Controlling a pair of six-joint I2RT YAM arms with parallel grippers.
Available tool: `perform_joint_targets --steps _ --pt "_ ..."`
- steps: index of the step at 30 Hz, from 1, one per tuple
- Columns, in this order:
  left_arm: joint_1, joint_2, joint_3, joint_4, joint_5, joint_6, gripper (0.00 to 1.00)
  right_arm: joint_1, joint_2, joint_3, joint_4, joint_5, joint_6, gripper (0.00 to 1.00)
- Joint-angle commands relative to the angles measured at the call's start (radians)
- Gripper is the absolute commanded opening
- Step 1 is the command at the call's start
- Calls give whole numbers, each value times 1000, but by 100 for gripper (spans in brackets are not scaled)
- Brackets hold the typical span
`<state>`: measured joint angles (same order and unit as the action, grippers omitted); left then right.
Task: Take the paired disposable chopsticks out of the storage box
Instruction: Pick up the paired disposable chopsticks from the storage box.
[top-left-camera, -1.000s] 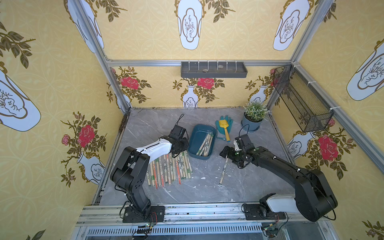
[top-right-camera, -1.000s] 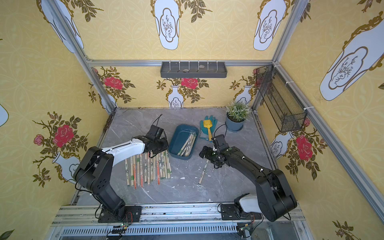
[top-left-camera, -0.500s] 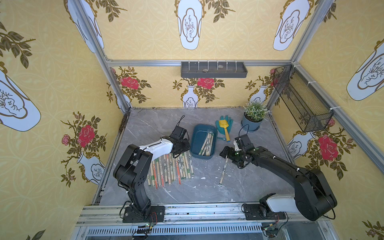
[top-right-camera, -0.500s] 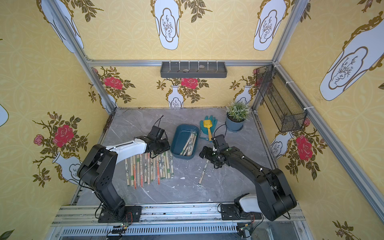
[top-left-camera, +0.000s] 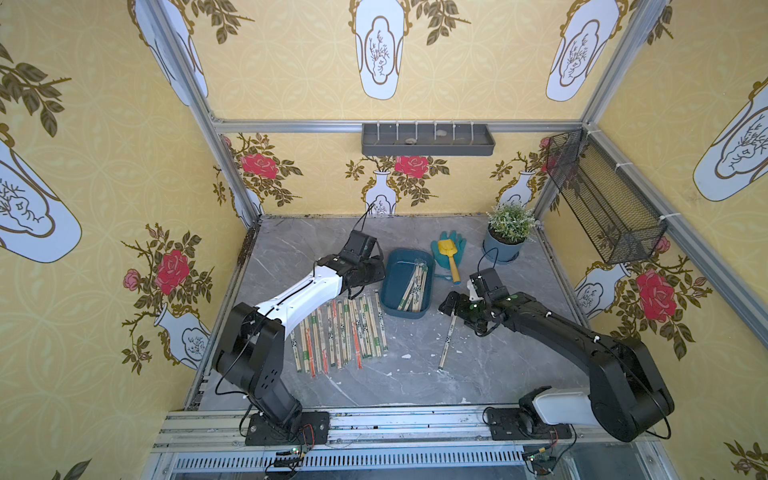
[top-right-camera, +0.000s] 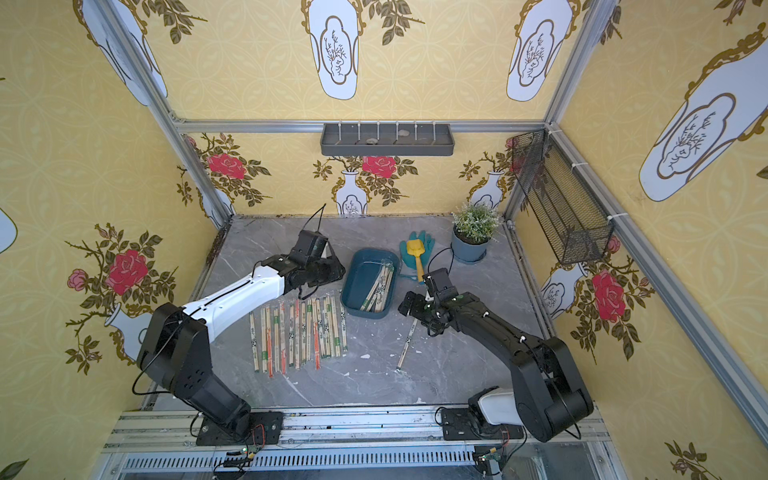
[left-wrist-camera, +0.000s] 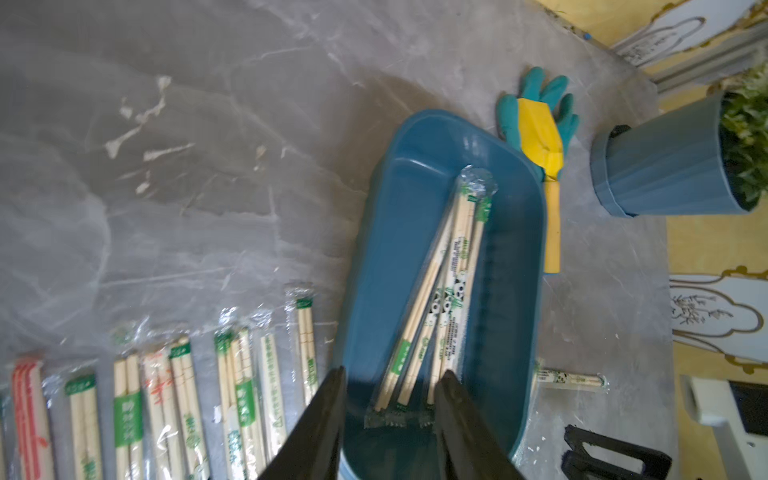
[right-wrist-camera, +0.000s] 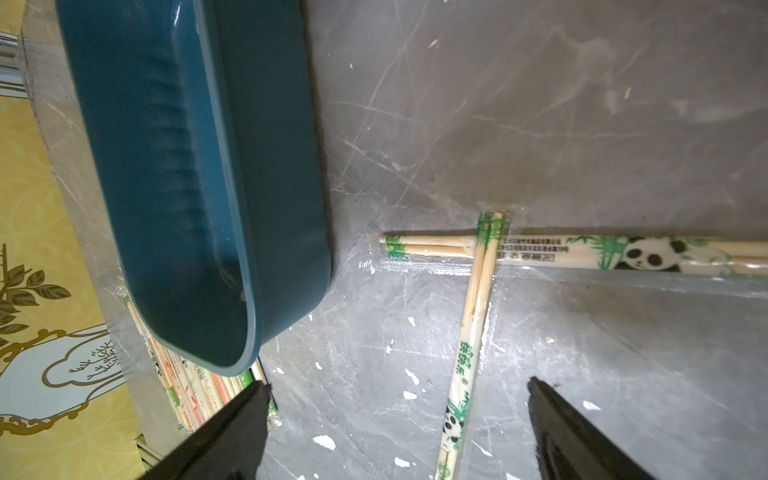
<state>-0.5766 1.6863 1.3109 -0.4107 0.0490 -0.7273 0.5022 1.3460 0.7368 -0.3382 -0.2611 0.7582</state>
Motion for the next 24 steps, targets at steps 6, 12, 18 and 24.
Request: perform_joint_targets --steps 6,12,18,24 --pt "-74 225 281 -174 -44 184 42 -2 -19 -22 23 -6 2 98" --pt "-101 402 457 -265 -44 255 42 -6 -44 -31 16 -1 4 97" --pt "-115 484 501 -286 -52 273 41 -8 -41 -31 14 -4 1 97" --pt "-120 529 511 -286 -60 275 39 -8 -36 -19 11 -5 -5 97"
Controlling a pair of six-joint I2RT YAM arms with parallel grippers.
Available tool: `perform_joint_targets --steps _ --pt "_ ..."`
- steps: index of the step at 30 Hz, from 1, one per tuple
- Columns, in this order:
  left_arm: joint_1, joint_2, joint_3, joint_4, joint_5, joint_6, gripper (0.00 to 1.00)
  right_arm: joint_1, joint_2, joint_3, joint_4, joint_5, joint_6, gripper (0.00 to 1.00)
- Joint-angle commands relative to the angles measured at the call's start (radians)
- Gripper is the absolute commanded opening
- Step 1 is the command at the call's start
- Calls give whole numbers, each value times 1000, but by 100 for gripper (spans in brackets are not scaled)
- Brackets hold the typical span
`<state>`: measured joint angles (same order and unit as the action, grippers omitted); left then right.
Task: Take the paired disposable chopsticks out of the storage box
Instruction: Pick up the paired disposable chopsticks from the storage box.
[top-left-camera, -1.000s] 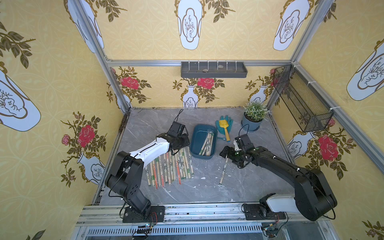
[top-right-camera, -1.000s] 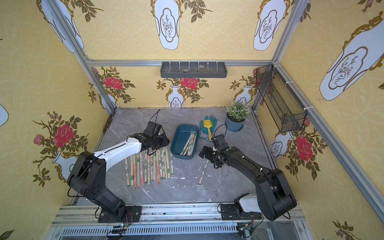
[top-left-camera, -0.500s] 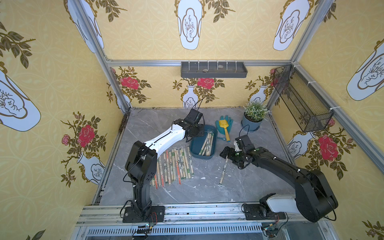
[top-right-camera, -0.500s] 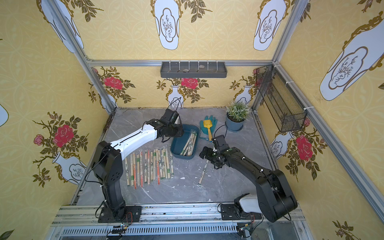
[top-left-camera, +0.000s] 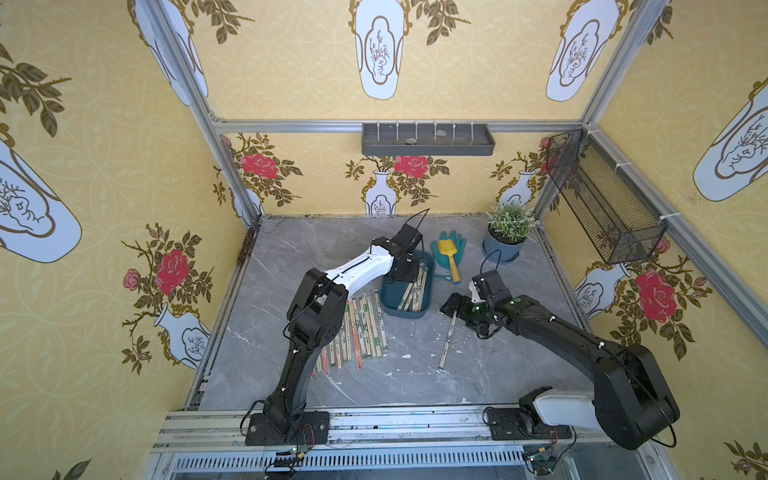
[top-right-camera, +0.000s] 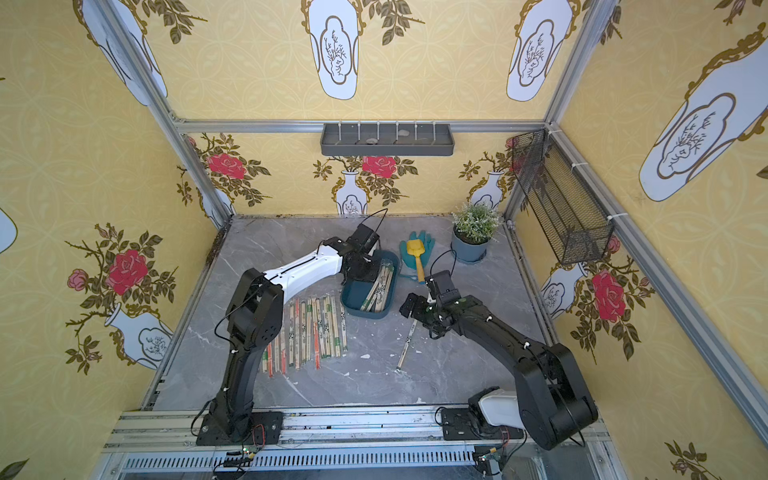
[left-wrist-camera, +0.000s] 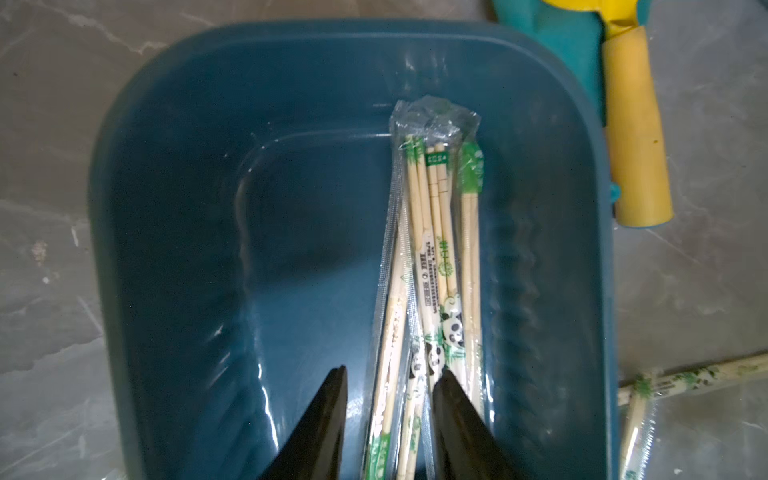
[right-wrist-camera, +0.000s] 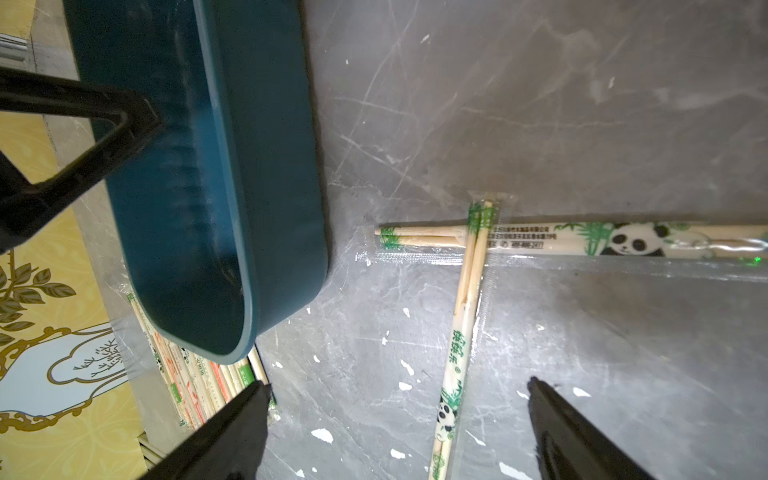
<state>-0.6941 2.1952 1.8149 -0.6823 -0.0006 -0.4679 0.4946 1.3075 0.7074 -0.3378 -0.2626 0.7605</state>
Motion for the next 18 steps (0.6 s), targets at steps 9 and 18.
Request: perform_joint_targets --steps 9,18 --pt "-4 82 32 -14 -10 18 37 0 0 12 2 0 -9 97" --pt "-6 125 27 -14 -10 19 36 -1 5 13 1 2 -11 97"
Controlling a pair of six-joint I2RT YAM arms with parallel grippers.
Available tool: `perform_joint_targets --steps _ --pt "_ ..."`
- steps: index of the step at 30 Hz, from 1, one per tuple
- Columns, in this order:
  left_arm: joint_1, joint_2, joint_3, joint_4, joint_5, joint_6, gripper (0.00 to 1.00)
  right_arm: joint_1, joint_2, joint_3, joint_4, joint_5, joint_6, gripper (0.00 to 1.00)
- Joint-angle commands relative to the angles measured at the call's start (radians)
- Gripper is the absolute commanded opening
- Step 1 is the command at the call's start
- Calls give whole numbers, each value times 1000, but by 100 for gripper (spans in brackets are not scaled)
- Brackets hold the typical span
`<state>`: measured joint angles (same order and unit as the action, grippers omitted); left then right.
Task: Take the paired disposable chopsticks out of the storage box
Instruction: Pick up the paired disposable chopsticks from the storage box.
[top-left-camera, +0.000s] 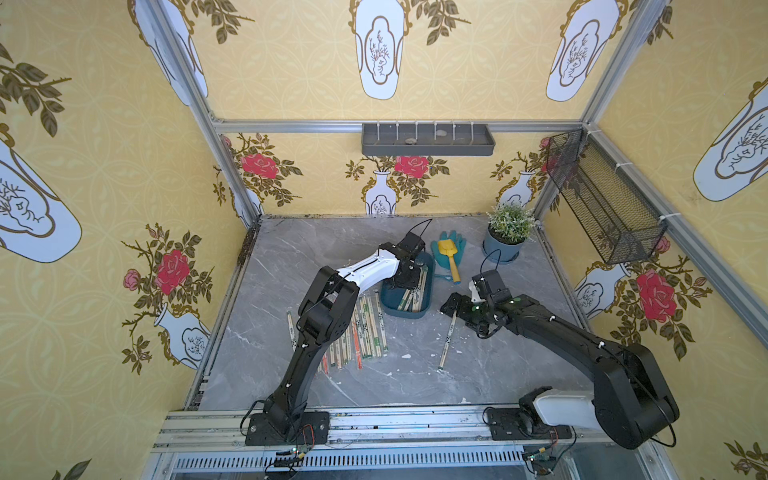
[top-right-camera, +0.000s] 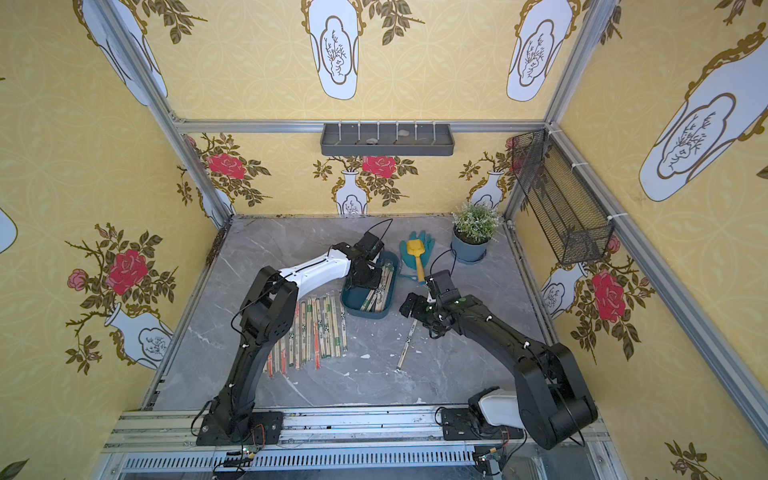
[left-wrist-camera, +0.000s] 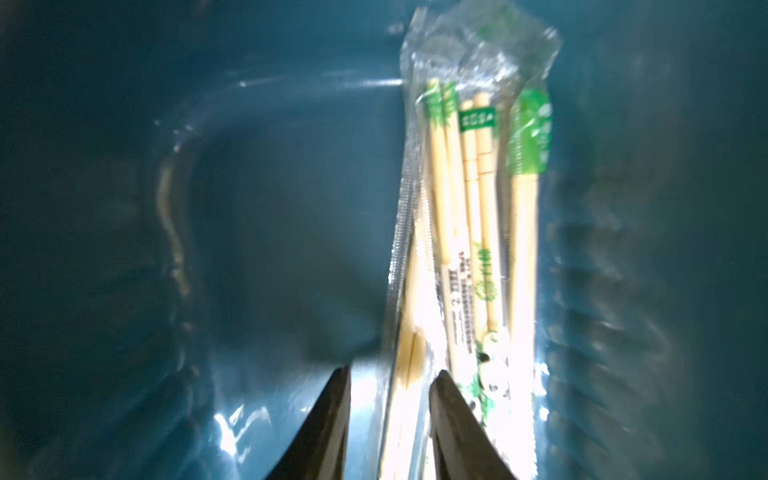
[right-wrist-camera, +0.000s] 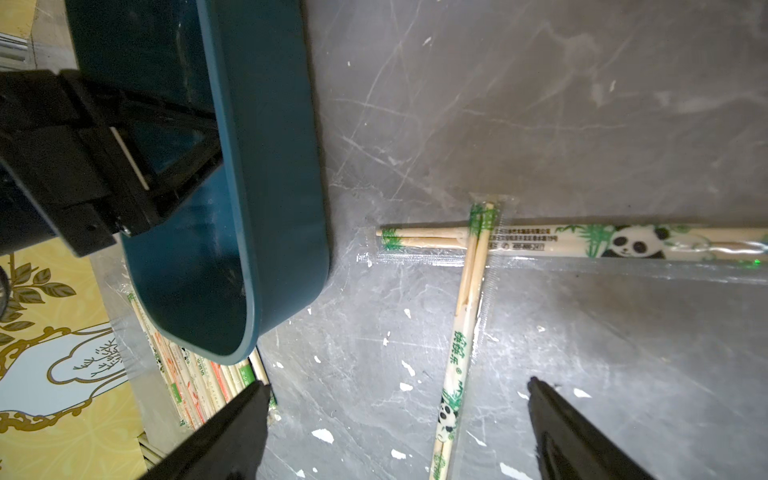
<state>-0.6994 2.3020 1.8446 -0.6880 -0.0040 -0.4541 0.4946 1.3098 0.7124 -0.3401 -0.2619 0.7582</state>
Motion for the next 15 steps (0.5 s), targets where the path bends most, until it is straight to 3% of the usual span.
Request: perform_joint_targets --steps 1,7,15 --pt "0 22 -4 -8 -11 4 36 -1 3 7 4 1 -9 97" --pt "-3 45 -3 -5 -23 1 32 -1 5 8 0 3 -8 97" --pt "-3 53 5 -6 -40 3 8 -1 -1 13 -8 6 -8 98"
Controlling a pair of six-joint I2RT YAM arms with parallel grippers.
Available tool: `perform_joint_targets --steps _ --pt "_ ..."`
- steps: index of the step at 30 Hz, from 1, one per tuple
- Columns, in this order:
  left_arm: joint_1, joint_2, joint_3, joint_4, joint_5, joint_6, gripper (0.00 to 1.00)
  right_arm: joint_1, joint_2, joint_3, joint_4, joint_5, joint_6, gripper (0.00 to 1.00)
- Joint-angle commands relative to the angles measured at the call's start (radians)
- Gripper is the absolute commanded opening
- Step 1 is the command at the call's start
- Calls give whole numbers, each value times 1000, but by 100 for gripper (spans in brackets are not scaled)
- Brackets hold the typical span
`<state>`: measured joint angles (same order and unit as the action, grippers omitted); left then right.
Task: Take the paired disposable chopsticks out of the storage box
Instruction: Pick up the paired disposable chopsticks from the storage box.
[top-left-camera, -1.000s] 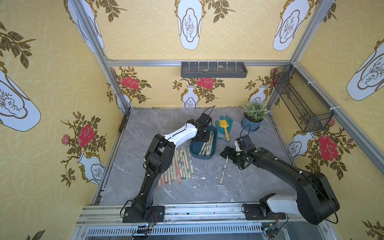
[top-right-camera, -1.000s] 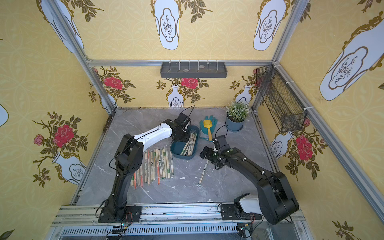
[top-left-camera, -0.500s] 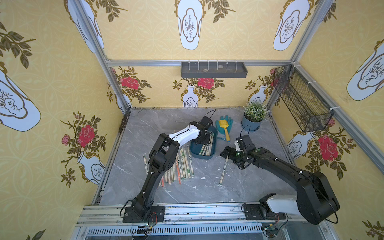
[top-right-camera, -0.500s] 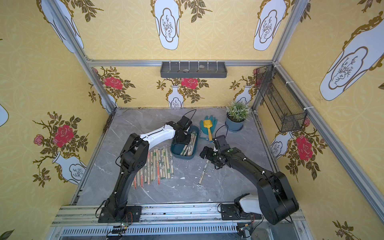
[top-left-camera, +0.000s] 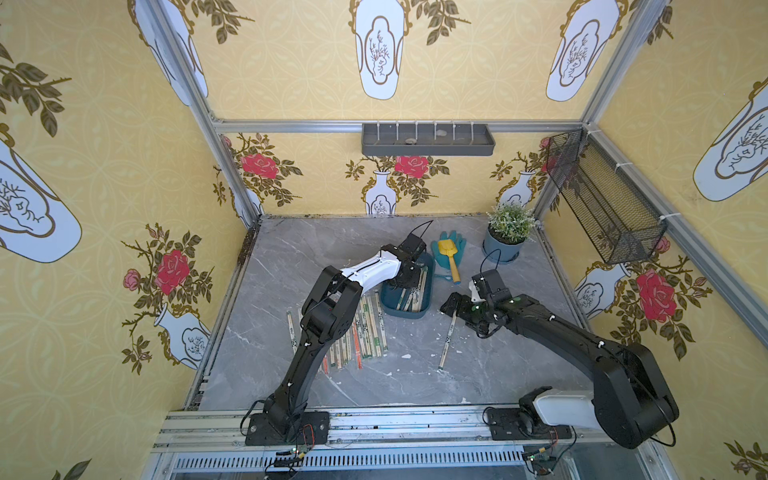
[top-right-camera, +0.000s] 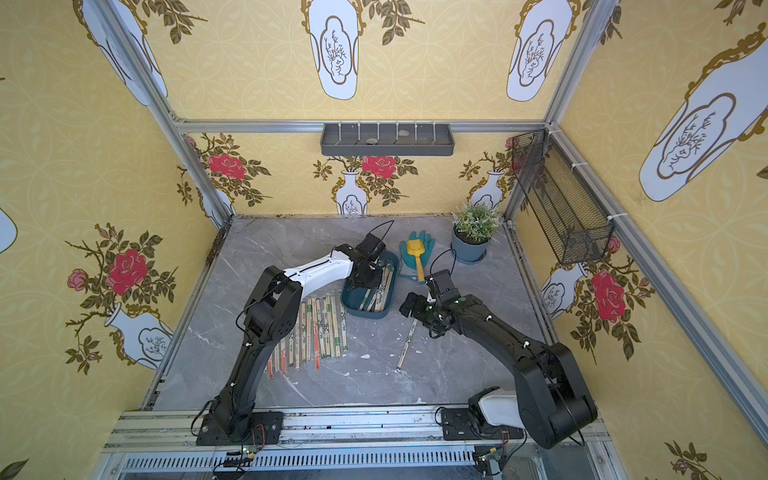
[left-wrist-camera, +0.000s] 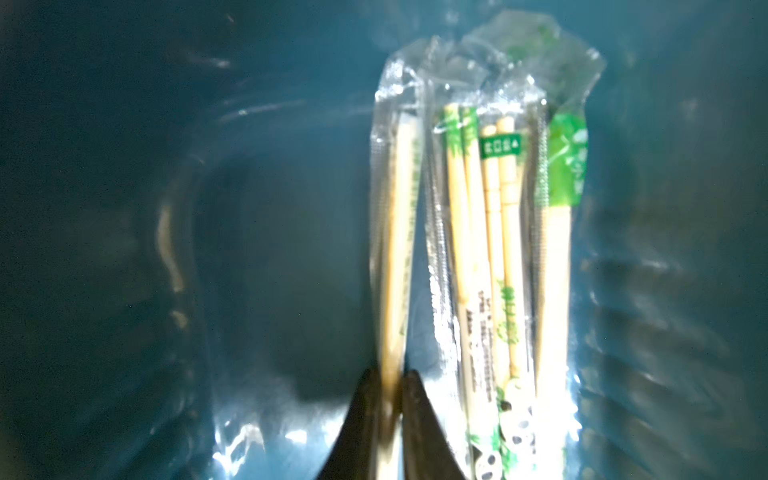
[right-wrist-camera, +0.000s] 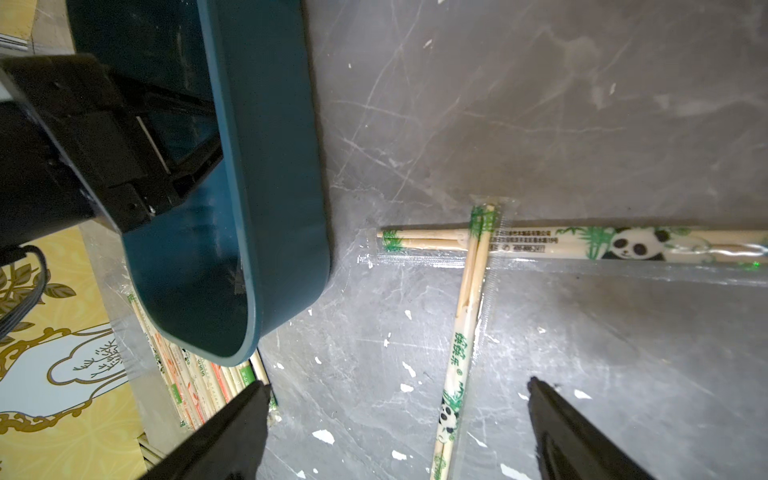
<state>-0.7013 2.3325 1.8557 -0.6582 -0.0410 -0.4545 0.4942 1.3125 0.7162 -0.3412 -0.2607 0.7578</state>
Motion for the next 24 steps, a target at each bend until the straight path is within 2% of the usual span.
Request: perform_joint_targets --steps 1,3,8,15,19,24 --pt "0 20 -5 -35 -5 4 5 0 -4 9 -6 4 -8 97" --pt "0 16 3 -41 -21 6 0 0 -4 10 -8 5 -7 98" --pt "9 -21 22 -59 -62 8 0 0 -6 10 -11 6 -7 97" --pt "28 -184 -29 -23 -83 -5 0 0 -5 10 -11 7 -7 97" --pt "29 -303 -115 21 -80 -51 0 0 5 13 -6 4 -5 97" --pt "32 -462 -307 93 -84 -157 0 0 14 15 5 -3 -9 97"
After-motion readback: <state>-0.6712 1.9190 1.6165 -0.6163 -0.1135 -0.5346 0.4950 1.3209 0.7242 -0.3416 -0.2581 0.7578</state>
